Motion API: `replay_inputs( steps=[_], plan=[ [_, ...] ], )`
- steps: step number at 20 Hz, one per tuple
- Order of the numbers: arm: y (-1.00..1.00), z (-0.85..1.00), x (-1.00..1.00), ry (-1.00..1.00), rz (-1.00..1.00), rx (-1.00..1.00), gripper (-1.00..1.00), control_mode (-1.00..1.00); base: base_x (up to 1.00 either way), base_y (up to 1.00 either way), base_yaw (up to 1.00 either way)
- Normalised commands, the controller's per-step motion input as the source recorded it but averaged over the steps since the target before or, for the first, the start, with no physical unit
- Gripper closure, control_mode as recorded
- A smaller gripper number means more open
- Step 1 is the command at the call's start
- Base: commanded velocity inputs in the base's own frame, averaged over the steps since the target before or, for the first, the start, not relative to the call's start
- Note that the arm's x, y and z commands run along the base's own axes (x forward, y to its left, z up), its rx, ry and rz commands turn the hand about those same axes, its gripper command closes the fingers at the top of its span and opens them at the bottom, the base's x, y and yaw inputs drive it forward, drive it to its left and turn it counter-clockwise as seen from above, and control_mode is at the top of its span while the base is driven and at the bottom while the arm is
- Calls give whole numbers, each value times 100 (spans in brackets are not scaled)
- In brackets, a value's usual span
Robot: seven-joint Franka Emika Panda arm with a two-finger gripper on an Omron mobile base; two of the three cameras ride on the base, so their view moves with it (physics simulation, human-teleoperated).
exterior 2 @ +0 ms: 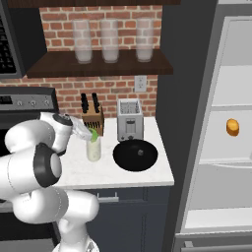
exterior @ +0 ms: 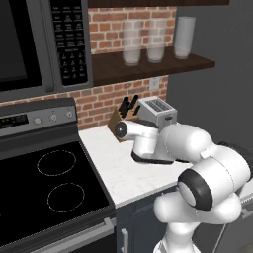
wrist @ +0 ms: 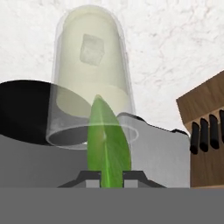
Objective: Grab a lemon wedge from the fridge and one ice cube from the ice bowl, and put them in the glass of lemonade.
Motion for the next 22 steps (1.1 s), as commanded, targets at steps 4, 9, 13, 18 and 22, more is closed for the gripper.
replay_inputs(
  steps=[4,9,13,18,22],
  plan=[
    [0,4,-15,0,0,0,-100,-100,0,0,0],
    [0,23,-15,0,0,0,-100,-100,0,0,0],
    [0,16,-1,0,0,0,-100,-100,0,0,0],
    [4,33,-18,-1,0,0,-100,-100,0,0,0],
    [38,40,-56,-6,0,-3,-100,-100,0,0,0]
  ],
)
